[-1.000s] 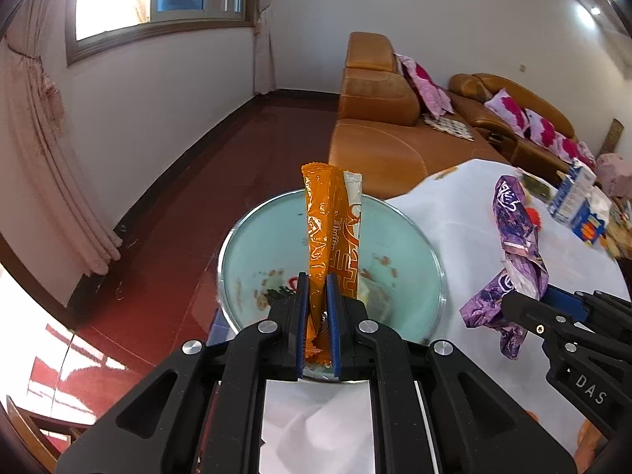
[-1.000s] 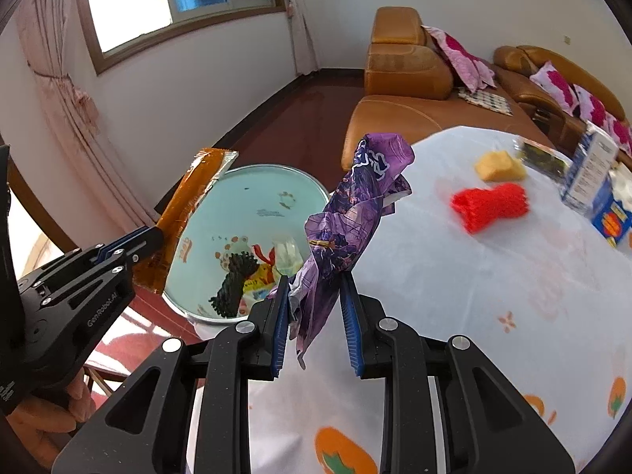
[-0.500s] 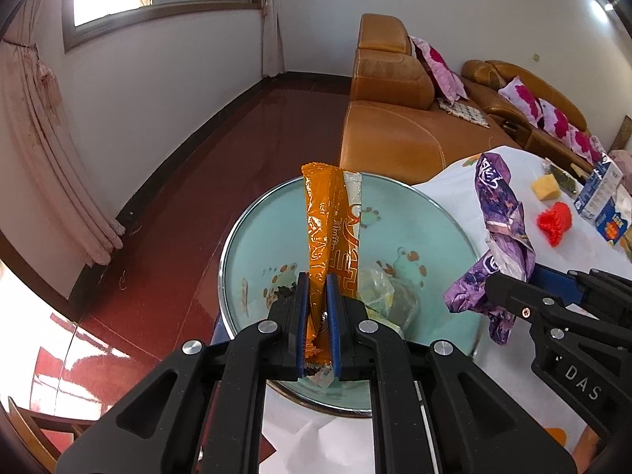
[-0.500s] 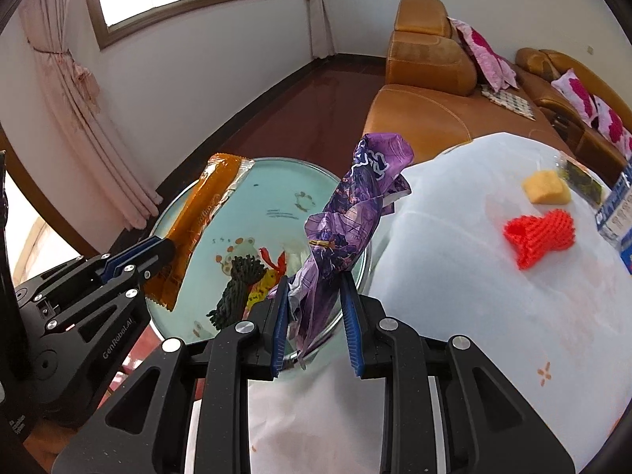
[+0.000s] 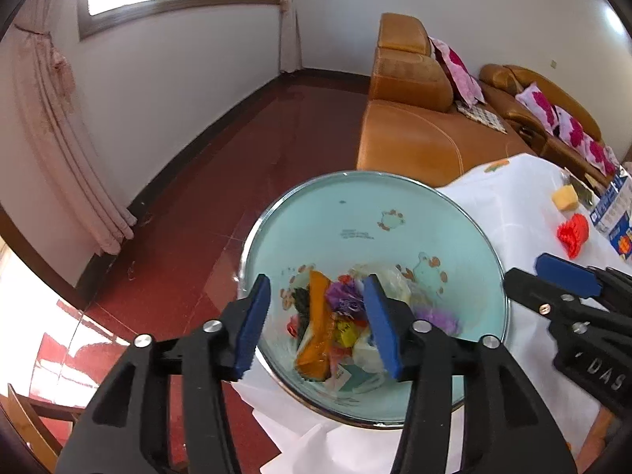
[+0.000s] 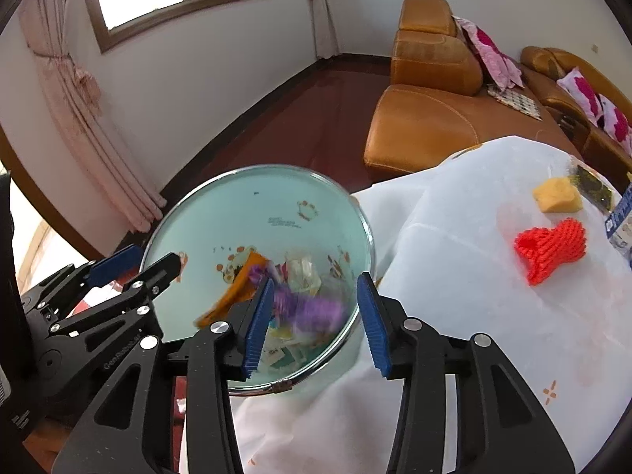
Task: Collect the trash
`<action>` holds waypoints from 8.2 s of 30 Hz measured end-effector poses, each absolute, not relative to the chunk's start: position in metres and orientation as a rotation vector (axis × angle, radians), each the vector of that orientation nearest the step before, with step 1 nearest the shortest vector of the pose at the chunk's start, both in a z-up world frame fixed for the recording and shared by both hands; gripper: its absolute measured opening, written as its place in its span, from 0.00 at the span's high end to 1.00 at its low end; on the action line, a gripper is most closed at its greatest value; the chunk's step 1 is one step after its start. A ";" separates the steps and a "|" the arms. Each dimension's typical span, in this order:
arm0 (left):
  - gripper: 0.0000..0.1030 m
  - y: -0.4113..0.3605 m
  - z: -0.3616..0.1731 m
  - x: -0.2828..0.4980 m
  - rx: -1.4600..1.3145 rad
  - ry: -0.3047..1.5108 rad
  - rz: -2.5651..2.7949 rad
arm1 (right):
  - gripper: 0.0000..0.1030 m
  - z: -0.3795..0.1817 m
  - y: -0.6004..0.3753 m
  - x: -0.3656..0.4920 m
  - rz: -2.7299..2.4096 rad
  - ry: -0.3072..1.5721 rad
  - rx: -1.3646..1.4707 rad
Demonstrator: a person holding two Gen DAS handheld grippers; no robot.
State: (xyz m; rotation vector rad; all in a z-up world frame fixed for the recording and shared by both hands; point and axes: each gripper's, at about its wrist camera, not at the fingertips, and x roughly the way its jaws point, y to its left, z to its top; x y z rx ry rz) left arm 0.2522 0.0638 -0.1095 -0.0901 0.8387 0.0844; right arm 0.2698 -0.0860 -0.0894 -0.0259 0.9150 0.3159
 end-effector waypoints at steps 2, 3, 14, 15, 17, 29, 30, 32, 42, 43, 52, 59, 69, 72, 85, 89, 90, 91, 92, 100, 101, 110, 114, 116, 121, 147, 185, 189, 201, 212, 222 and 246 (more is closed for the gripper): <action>0.34 0.065 -0.104 0.247 -0.085 0.817 0.123 | 0.50 -0.083 -0.092 0.267 0.297 0.898 -0.012; 0.27 0.065 -0.102 0.246 -0.086 0.808 0.137 | 0.45 -0.079 -0.098 0.265 0.281 0.884 -0.003; 0.12 0.041 -0.083 0.227 -0.086 0.773 0.123 | 0.34 -0.055 -0.162 0.246 0.095 0.804 0.062; 0.11 0.037 -0.082 0.226 -0.081 0.771 0.120 | 0.34 -0.054 -0.168 0.246 0.078 0.802 0.066; 0.11 0.033 -0.081 0.226 -0.073 0.770 0.113 | 0.34 -0.054 -0.183 0.246 0.030 0.797 0.091; 0.11 0.026 -0.086 0.231 -0.054 0.782 0.117 | 0.34 -0.081 -0.263 0.290 -0.240 0.845 0.219; 0.11 0.026 -0.087 0.232 -0.056 0.785 0.117 | 0.34 -0.084 -0.266 0.295 -0.248 0.850 0.237; 0.11 0.028 -0.089 0.234 -0.055 0.789 0.118 | 0.34 -0.088 -0.268 0.307 -0.259 0.861 0.258; 0.11 0.034 -0.099 0.245 -0.052 0.808 0.133 | 0.61 -0.124 -0.264 0.355 -0.224 0.960 0.328; 0.11 0.034 -0.099 0.246 -0.050 0.808 0.131 | 0.69 -0.124 -0.263 0.355 -0.215 0.958 0.328; 0.11 -0.006 -0.089 0.265 0.010 0.778 0.028 | 0.81 -0.107 -0.294 0.321 -0.088 0.950 0.313; 0.11 -0.094 -0.069 0.310 0.125 0.714 -0.223 | 0.80 -0.088 -0.348 0.286 -0.132 0.905 0.140; 0.12 -0.235 -0.079 0.402 0.417 0.692 -0.528 | 0.80 -0.084 -0.438 0.259 -0.144 0.920 0.176; 0.12 -0.264 -0.098 0.427 0.475 0.750 -0.594 | 0.80 -0.086 -0.460 0.254 -0.135 0.936 0.217; 0.61 -0.267 -0.117 0.405 0.390 0.868 -0.620 | 0.80 -0.082 -0.459 0.239 -0.098 0.882 0.273; 0.62 -0.249 -0.102 0.363 0.321 0.856 -0.597 | 0.80 -0.075 -0.434 0.229 -0.093 0.855 0.245; 0.62 -0.243 -0.098 0.352 0.304 0.849 -0.590 | 0.80 -0.073 -0.427 0.226 -0.087 0.852 0.241; 0.62 -0.233 -0.093 0.334 0.282 0.842 -0.572 | 0.79 -0.071 -0.418 0.222 -0.082 0.849 0.233; 0.62 -0.228 -0.090 0.325 0.271 0.841 -0.561 | 0.79 -0.070 -0.409 0.219 -0.081 0.846 0.218; 0.62 -0.153 -0.070 0.244 0.146 0.805 -0.403 | 0.79 -0.059 -0.336 0.189 -0.023 0.821 0.141; 0.62 -0.144 -0.068 0.236 0.127 0.801 -0.385 | 0.79 -0.059 -0.329 0.186 -0.014 0.820 0.135; 0.61 -0.092 -0.064 0.201 0.041 0.786 -0.261 | 0.79 -0.054 -0.270 0.163 0.044 0.812 0.091; 0.61 -0.077 -0.064 0.189 0.030 0.773 -0.225 | 0.79 -0.054 -0.251 0.156 0.070 0.814 0.089; 0.61 -0.070 -0.063 0.186 0.015 0.768 -0.211 | 0.79 -0.054 -0.245 0.154 0.084 0.817 0.089; 0.61 -0.056 -0.062 0.180 -0.010 0.754 -0.179 | 0.79 -0.054 -0.222 0.152 0.124 0.818 0.076; 0.61 0.038 -0.062 0.178 -0.116 0.723 0.001 | 0.79 -0.050 -0.133 0.165 0.280 0.826 0.012; 0.60 0.054 -0.115 0.282 -0.130 0.859 0.088 | 0.79 -0.095 -0.077 0.279 0.333 0.946 -0.033; 0.60 0.054 -0.123 0.292 -0.138 0.892 0.084 | 0.78 -0.104 -0.074 0.290 0.345 0.974 -0.055; 0.59 0.056 -0.139 0.311 -0.131 0.939 0.096 | 0.75 -0.119 -0.063 0.305 0.370 0.998 -0.116; 0.40 0.058 -0.150 0.321 -0.117 0.977 0.122 | 0.53 -0.123 -0.073 0.317 0.418 1.016 -0.083; 0.10 0.052 -0.139 0.308 -0.100 0.974 0.165 | 0.32 -0.088 -0.131 0.294 0.324 0.908 0.161; 0.06 0.051 -0.084 0.142 -0.070 0.802 0.260 | 0.13 -0.066 -0.139 0.154 0.188 0.804 0.218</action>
